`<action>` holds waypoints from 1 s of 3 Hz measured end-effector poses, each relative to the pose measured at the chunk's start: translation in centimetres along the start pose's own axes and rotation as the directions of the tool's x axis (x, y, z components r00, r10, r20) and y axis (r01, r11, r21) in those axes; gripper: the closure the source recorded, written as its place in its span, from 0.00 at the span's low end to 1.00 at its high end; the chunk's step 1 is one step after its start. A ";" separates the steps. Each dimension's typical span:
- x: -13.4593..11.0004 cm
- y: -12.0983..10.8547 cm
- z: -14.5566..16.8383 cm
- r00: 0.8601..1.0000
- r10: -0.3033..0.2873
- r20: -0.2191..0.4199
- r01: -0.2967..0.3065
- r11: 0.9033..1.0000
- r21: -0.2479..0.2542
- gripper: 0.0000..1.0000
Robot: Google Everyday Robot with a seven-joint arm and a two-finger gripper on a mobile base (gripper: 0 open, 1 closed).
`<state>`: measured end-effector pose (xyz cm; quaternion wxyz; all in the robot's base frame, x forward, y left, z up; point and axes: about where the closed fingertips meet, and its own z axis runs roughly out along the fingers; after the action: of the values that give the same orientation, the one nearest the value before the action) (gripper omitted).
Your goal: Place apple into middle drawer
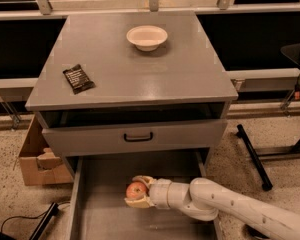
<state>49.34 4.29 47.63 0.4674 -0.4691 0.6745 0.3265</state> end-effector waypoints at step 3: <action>6.2 -0.6 5.0 0.998 -0.060 -0.010 0.059 0.998 -0.035 0.86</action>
Offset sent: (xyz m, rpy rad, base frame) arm 0.0222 0.0228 -0.1081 -0.0523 -0.0651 0.0562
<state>50.80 6.45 40.10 0.4652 -0.4986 0.6570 0.3216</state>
